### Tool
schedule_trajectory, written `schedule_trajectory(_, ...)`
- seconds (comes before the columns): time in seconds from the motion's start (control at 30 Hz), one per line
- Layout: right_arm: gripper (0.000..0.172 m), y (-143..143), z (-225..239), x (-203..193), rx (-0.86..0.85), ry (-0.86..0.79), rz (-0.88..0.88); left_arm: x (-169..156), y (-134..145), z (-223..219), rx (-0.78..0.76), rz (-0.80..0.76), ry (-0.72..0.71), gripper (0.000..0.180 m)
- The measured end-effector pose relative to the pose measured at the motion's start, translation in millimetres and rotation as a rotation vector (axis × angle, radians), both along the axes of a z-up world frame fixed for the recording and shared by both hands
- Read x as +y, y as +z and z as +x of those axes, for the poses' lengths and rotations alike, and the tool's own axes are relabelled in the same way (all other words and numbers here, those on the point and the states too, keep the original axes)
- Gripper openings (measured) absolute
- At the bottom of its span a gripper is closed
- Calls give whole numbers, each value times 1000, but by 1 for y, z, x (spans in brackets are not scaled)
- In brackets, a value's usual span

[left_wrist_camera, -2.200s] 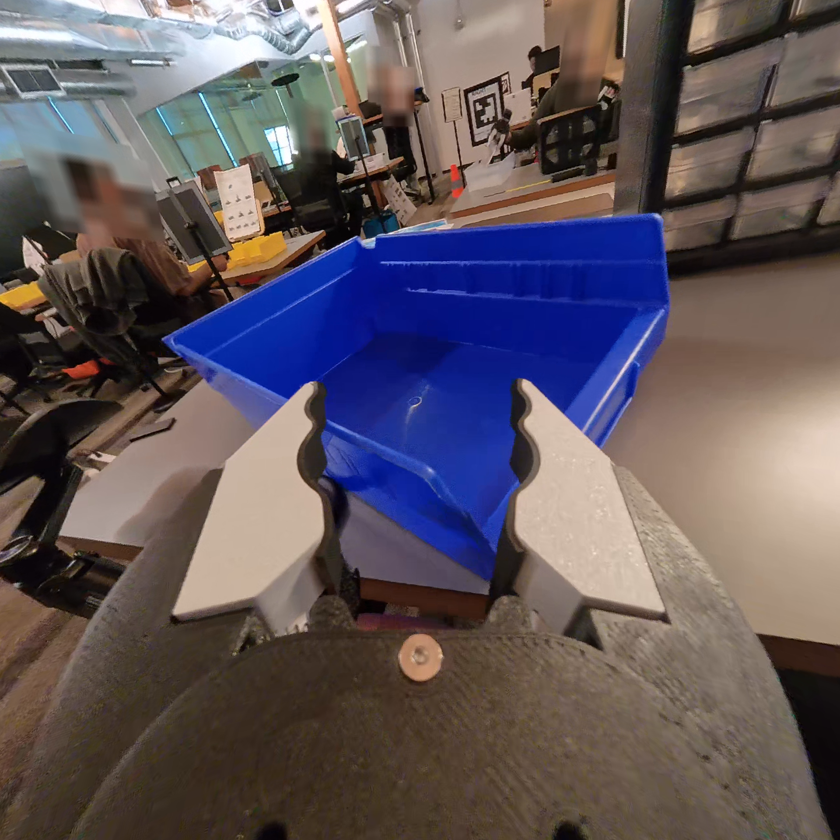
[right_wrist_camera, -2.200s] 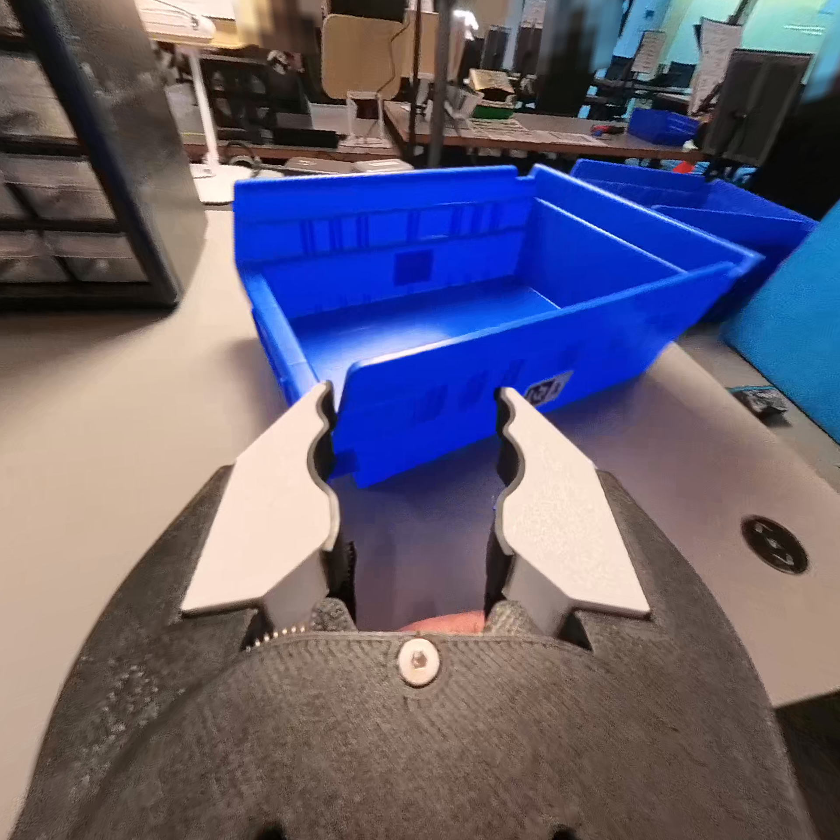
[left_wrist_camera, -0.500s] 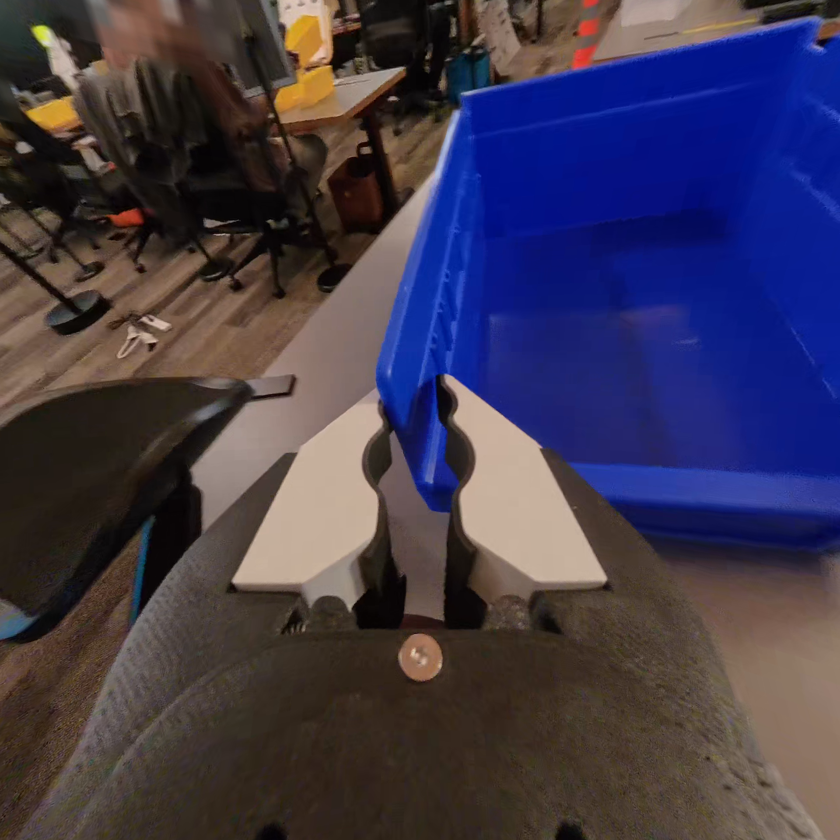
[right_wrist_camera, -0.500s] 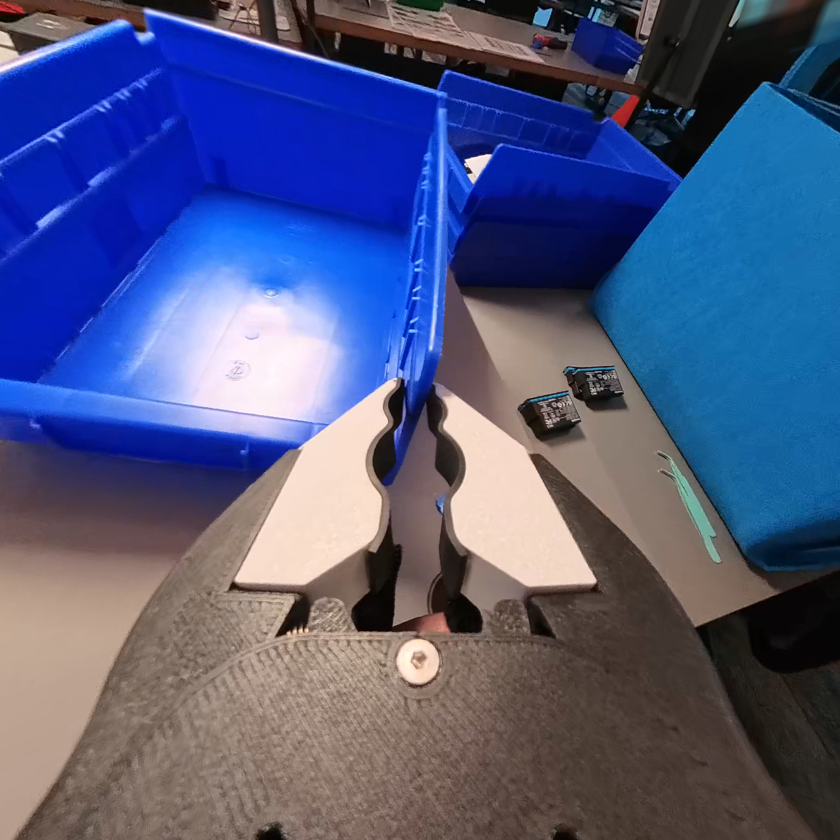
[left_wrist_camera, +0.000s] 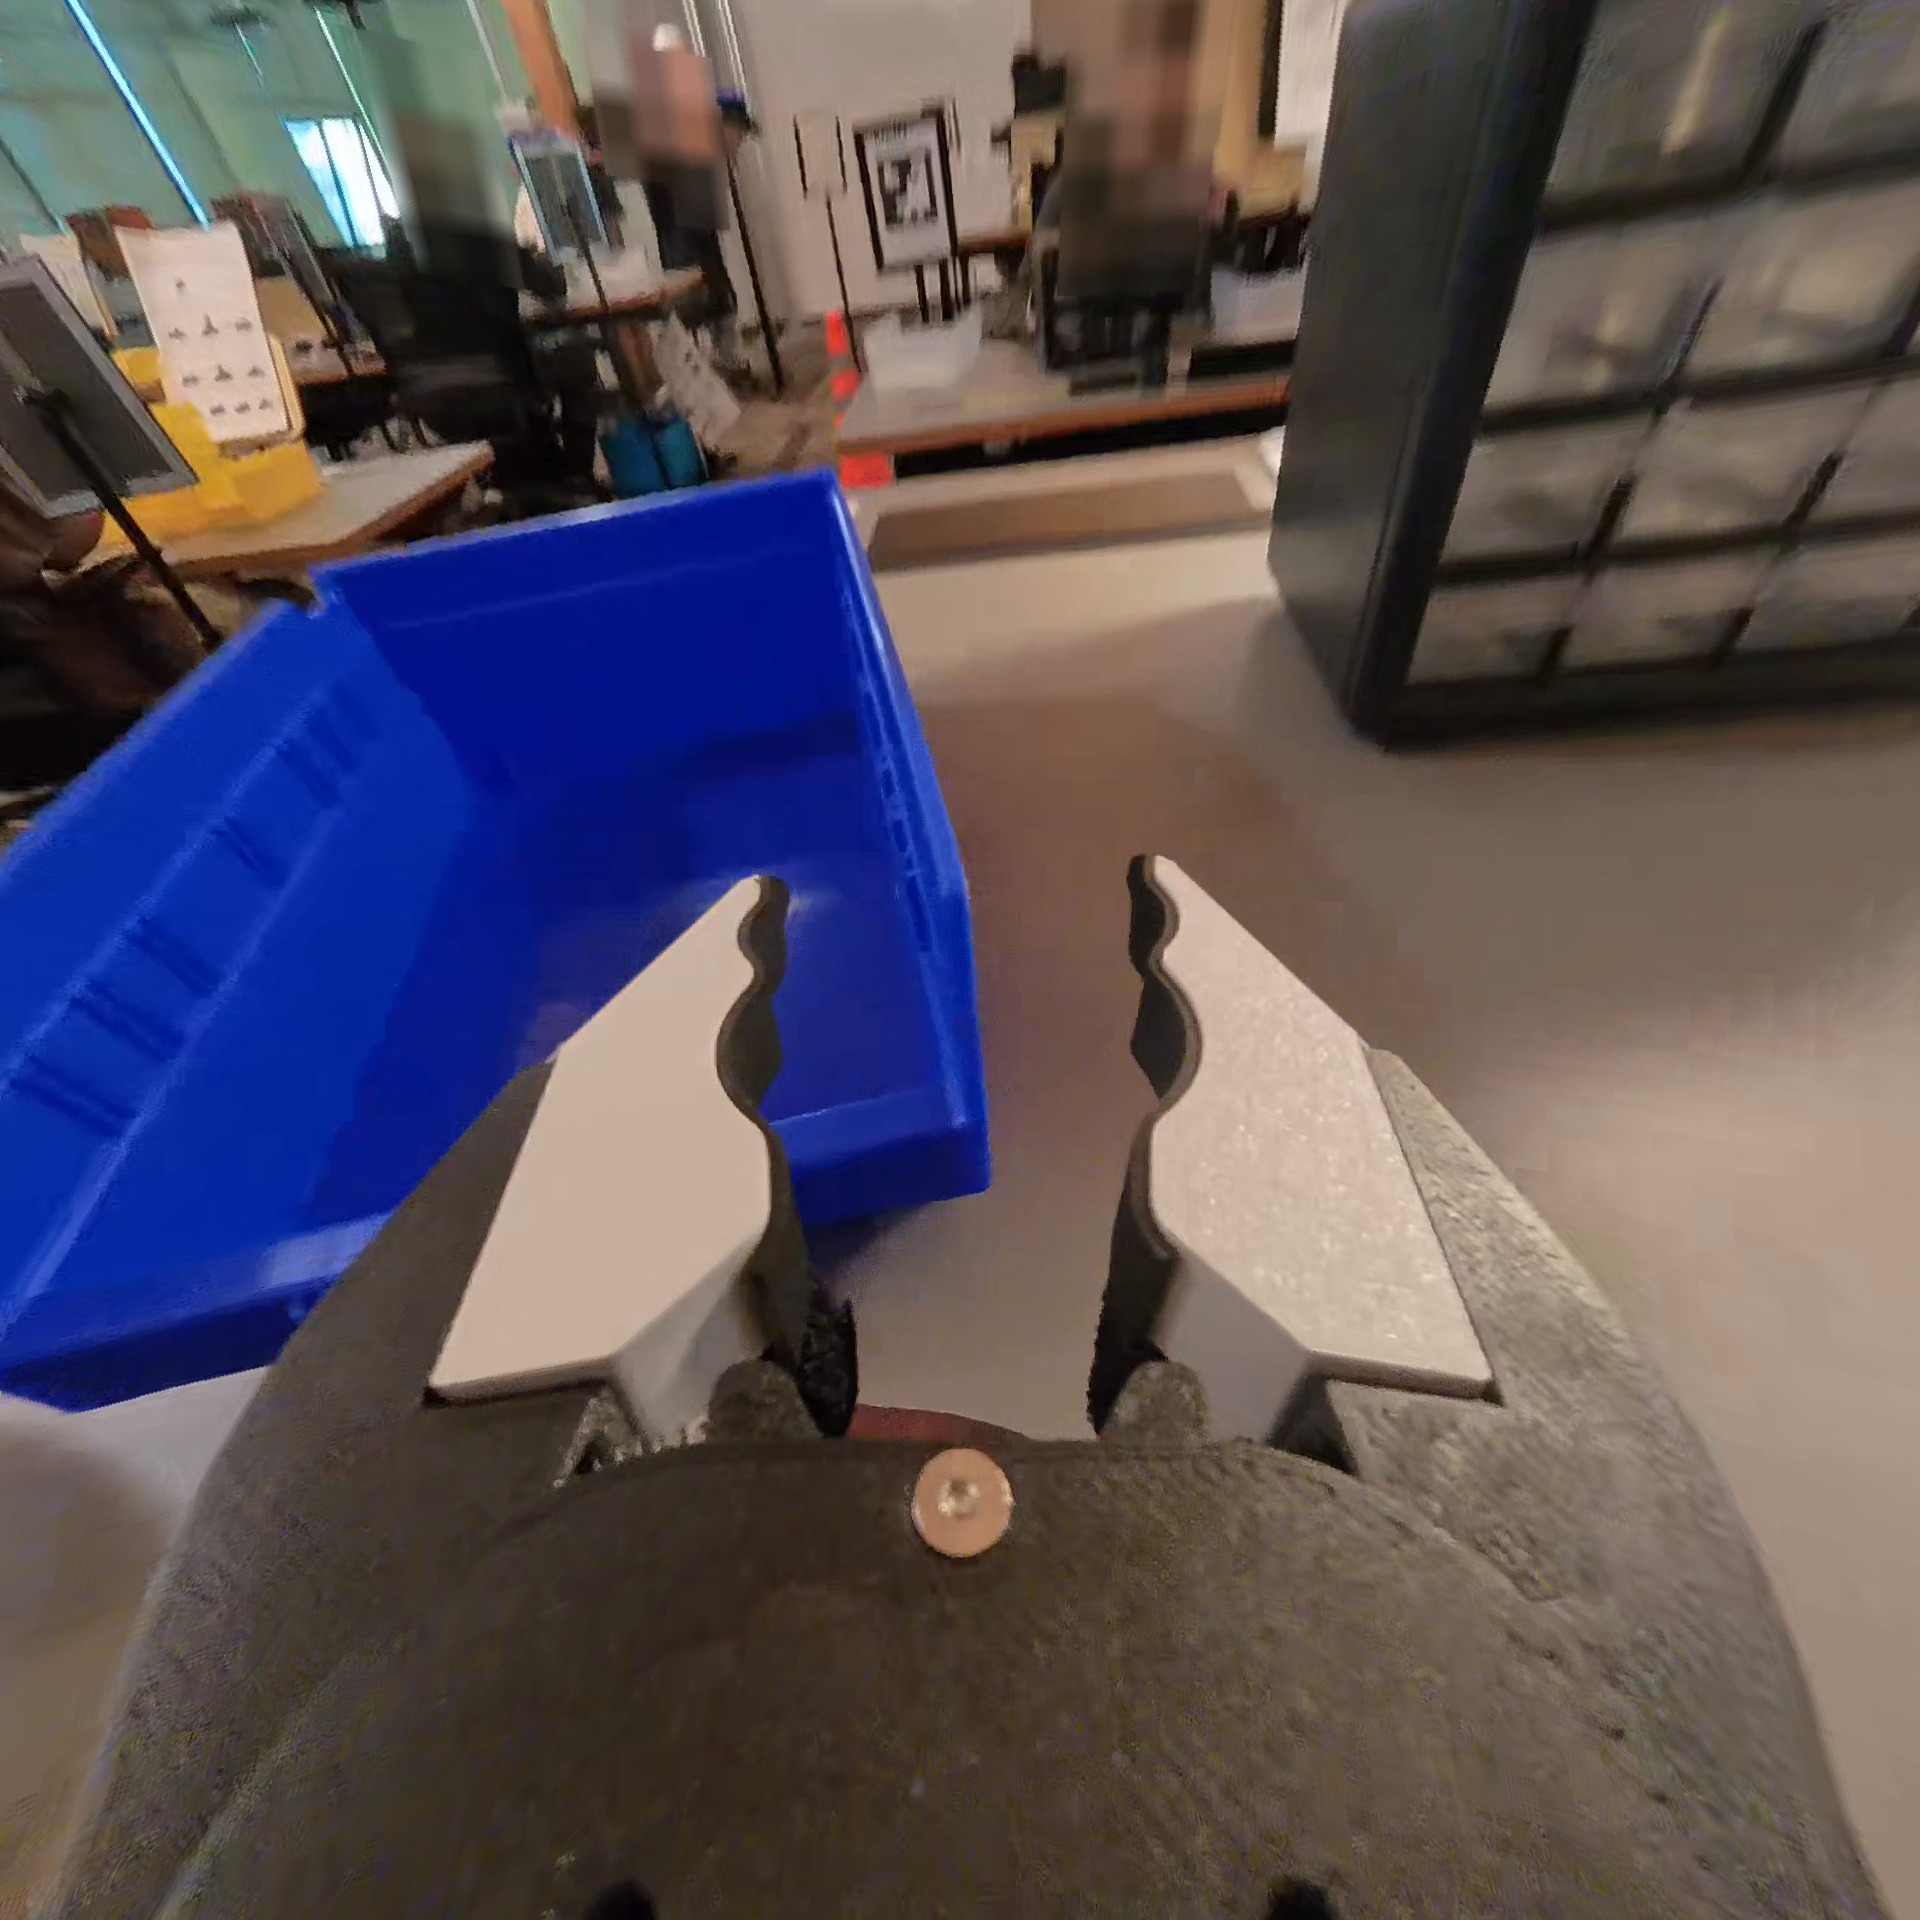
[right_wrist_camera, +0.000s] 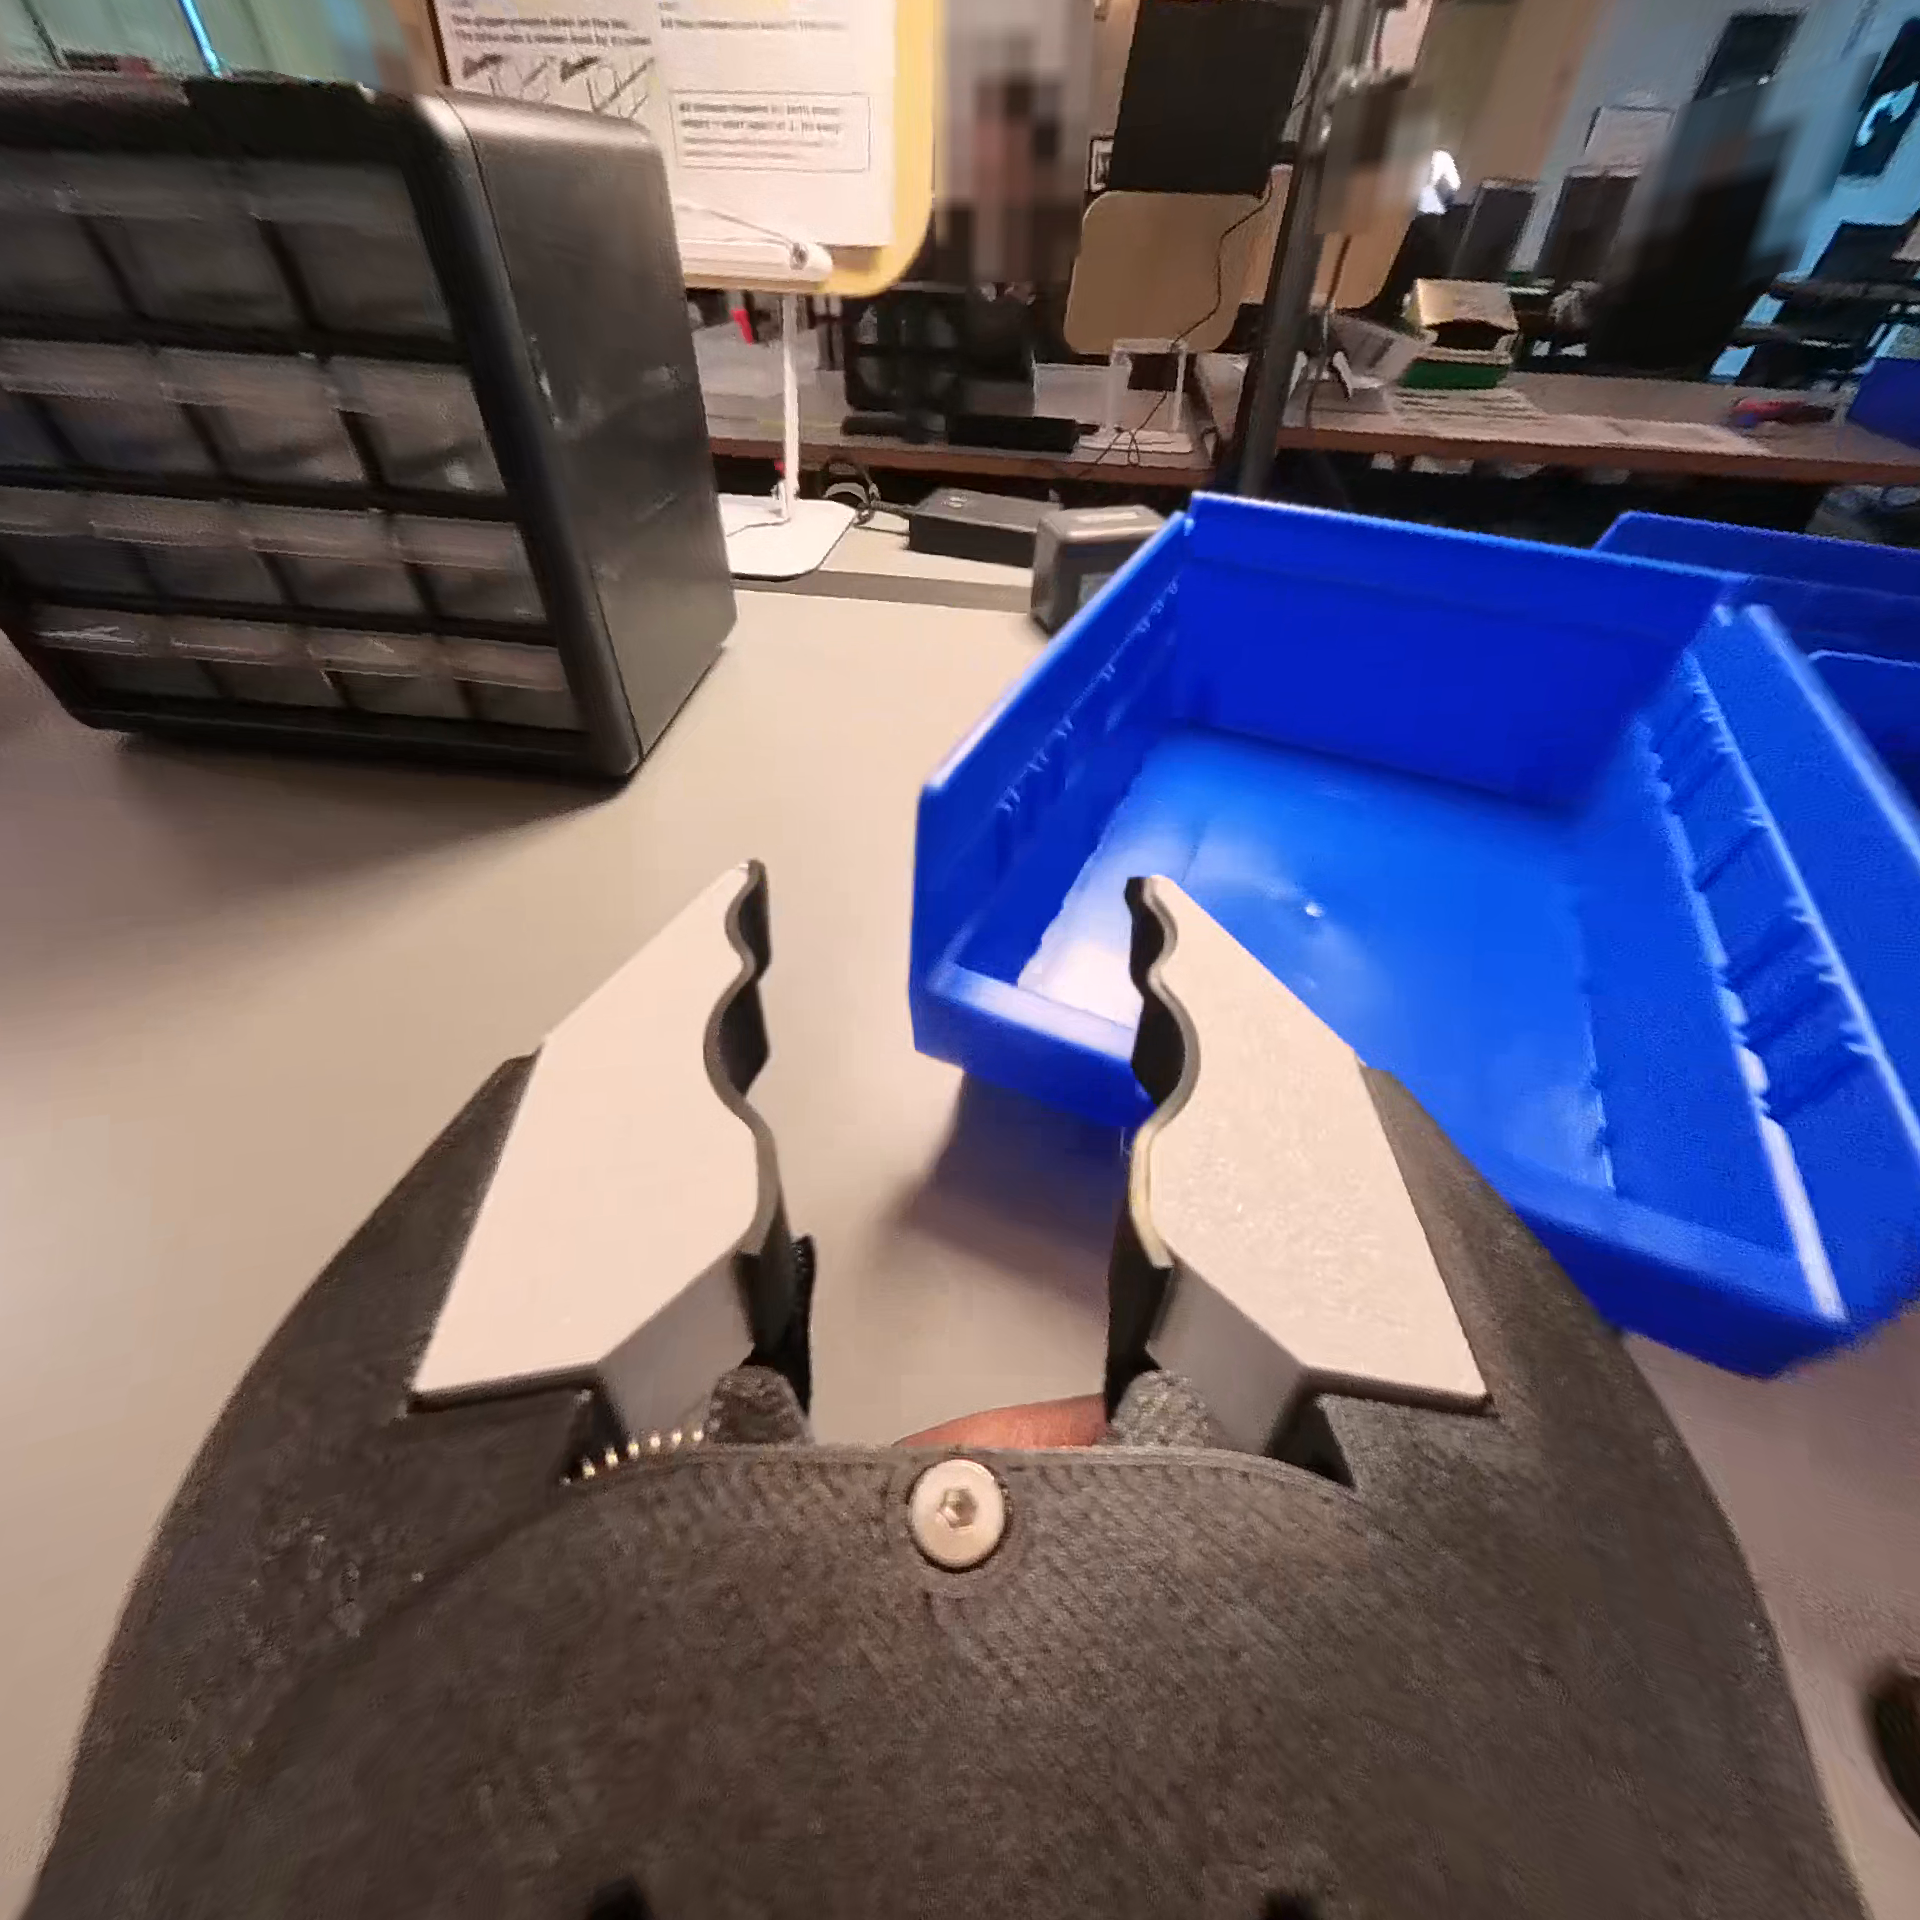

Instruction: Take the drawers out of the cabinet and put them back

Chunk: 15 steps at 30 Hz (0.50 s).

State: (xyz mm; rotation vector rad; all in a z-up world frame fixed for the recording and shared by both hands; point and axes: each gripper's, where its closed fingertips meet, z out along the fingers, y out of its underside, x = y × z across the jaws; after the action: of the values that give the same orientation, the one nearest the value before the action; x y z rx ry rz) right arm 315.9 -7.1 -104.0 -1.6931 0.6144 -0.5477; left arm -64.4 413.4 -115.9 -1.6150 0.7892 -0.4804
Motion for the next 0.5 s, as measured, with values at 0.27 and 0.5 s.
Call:
schedule_trajectory(0.27,31,-25,38,33,59,-91,-110,29,-28,16,103,-19,35,10)
schedule_trajectory(0.5,12,-25,48,24,5,-66,-119,56,-28,-15,101,-21,79,2)
